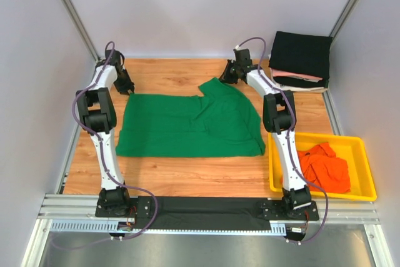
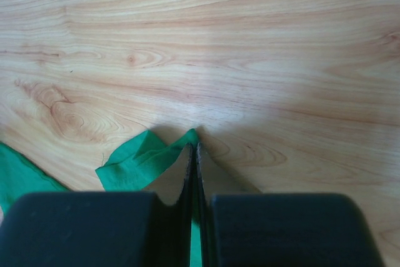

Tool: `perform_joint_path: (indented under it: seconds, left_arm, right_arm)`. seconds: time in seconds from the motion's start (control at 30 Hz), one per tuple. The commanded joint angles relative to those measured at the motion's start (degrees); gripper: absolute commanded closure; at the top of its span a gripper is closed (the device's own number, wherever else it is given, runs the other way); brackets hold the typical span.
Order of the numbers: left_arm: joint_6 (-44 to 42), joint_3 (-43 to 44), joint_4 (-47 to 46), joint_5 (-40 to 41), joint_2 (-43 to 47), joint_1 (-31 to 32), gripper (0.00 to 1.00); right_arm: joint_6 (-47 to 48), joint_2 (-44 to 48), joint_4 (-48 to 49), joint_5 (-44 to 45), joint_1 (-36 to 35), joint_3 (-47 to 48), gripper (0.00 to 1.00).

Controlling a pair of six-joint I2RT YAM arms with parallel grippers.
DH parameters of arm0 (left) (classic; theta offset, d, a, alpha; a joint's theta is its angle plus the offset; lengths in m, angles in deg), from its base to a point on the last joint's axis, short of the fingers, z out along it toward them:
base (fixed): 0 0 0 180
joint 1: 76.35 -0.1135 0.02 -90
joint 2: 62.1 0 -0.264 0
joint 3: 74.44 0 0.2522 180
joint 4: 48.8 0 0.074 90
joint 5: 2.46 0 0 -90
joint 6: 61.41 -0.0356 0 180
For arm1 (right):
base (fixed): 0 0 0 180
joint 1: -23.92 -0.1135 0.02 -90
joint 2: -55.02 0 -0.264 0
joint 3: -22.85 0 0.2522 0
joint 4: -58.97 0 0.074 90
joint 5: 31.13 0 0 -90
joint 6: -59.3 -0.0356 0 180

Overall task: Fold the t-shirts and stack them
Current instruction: Fold the tshirt

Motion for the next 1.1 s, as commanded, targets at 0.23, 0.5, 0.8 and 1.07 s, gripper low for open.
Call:
perform_joint_path:
  seconds: [0.23, 0.5, 0.8, 1.07]
  left_arm:
    - [-2.2, 0.3, 1.1, -2.6, -0.9, 1.2, 1.0]
    - [0.9, -2.8, 3.3, 0.1, 6.0, 1.2, 1.0]
    - [3.0, -13.3, 3.4, 1.1, 17.7, 1.1, 1.0]
    - [2.7, -22.0, 2.3, 0.6, 26.2, -0.3, 1.0]
  right_arm:
    - [0.2, 2.8, 0.2, -3.3, 0.1, -0.8, 1.0]
    - [2.8, 14.8, 1.0, -6.1, 0.0, -10.7, 1.0]
    - [4.0, 33.2, 2.6, -4.7, -1.4, -29.0, 1.0]
    - [3.7, 47.8, 2.7, -2.0, -2.6, -46.8, 1.0]
